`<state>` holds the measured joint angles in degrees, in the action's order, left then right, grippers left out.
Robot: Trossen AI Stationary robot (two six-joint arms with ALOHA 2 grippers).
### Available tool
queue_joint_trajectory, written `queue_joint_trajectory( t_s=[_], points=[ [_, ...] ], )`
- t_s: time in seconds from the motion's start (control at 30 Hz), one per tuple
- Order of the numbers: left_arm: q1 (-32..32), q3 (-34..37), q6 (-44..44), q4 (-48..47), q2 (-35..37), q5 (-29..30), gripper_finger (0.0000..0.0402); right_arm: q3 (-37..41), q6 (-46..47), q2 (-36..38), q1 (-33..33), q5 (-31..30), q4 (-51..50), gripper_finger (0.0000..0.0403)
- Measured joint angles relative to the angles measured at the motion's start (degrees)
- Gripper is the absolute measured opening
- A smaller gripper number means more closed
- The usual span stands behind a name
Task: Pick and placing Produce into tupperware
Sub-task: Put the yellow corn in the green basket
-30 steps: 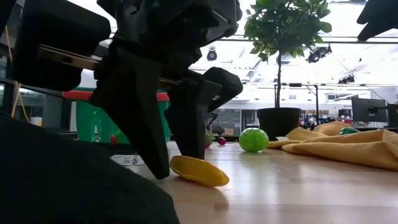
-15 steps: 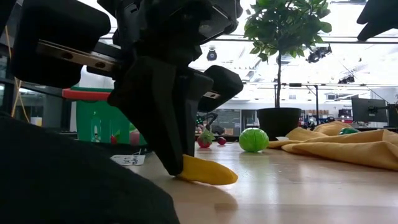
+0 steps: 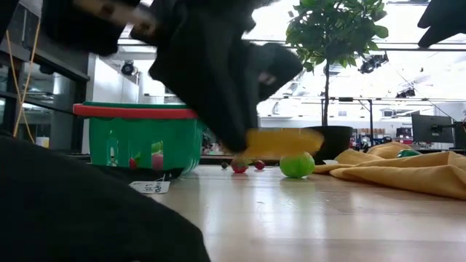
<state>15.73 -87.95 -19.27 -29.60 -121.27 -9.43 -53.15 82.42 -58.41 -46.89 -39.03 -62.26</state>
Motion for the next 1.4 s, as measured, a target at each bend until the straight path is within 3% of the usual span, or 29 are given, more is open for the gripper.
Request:
queue_joint_trajectory(
  t_s=[0.63, 1.4],
  points=[
    [-6.49, -19.68, -4.49, -24.43, 0.07, 2.22, 0.0028, 0.0, -1.24, 0.0, 0.0, -0.4, 0.0, 0.0169],
    [-15.23, -29.78, -7.3, -48.56, 0.07, 9.4, 0.0028, 0.0, -1.52, 0.0, 0.01, -0.61, 0.0, 0.0169]
  ],
)
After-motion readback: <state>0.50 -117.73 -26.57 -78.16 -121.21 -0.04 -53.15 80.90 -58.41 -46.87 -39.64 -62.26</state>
